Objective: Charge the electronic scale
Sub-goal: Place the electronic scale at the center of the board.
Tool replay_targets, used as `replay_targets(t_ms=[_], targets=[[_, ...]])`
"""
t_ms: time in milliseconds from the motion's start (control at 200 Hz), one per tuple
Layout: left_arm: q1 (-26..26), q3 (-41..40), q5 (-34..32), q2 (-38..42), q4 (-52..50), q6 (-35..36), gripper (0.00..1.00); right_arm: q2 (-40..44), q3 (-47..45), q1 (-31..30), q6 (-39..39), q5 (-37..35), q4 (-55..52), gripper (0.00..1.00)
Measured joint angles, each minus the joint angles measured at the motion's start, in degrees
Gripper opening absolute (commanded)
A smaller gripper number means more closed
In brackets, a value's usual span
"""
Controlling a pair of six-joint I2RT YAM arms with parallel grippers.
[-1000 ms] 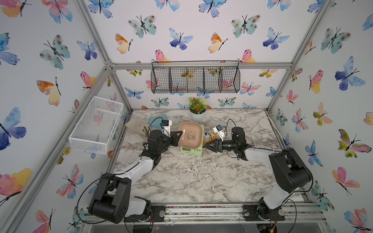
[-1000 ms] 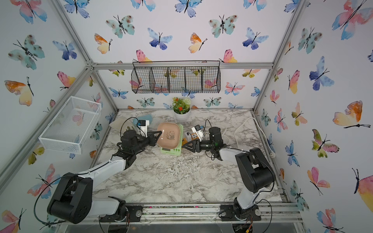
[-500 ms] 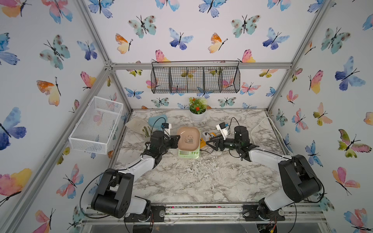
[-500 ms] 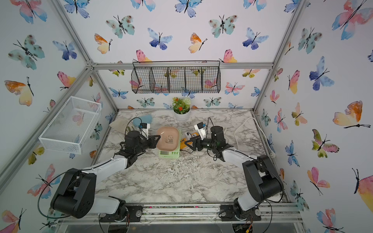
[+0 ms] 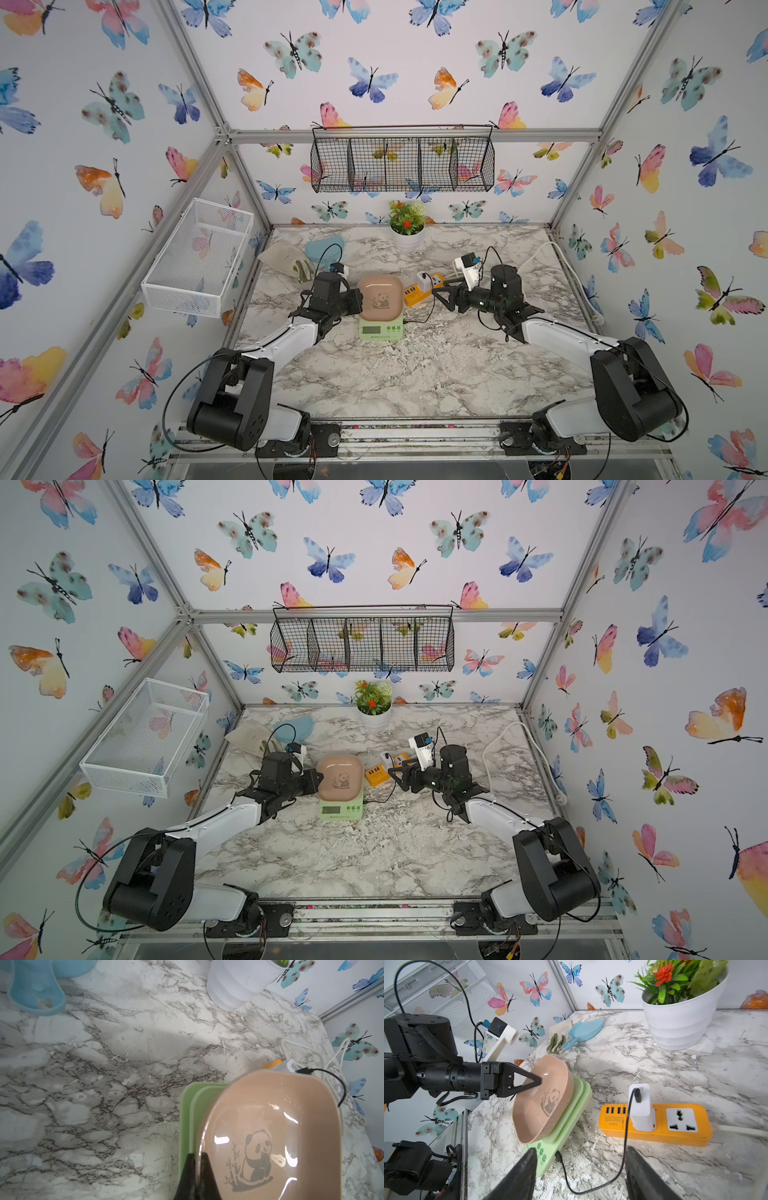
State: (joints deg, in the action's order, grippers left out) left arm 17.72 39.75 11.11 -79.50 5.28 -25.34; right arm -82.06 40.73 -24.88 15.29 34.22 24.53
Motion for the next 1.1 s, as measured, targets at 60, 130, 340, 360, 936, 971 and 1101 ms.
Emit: replay_targets(t_ms=[60,130,340,360,936,971,1101], targets=[[-0.15,0.02,-0.52,-0.02,-0.63,-0.13,0.0,0.2,0.0,0.0,-0.04,-0.44,-0.02,0.67],[-0.37,0.26,-0.9,-0.17,-1.53,-0.24,0.0,0.35,0.0,0.0,-0.11,-1.2,-0.02,0.68],[-1.07,1.57,-1.03,-2.45,-2.51,-0.59,0.0,2.03,-0.9,0.0,-0.55,-4.13,-0.04,0.68],[-1.16,1.68,-1.03,-2.78,-2.56,-0.59,0.0,2.29,-1.09,0.0,-0.61,-4.46,-0.02,0.68],[-1.88,4.74,0.7,-9.01,-2.19,-1.29,0.48,7.52,-4.42,0.0,-2.29,-13.9,0.28,0.76],[-1.9,5.01,0.81,-9.03,-2.05,-1.18,0.55,7.72,-4.46,0.0,-2.4,-14.45,0.26,0.77],[-2.32,6.47,0.81,-8.94,-1.7,-1.14,0.69,9.66,-5.07,0.0,-2.91,-18.03,0.24,0.79]])
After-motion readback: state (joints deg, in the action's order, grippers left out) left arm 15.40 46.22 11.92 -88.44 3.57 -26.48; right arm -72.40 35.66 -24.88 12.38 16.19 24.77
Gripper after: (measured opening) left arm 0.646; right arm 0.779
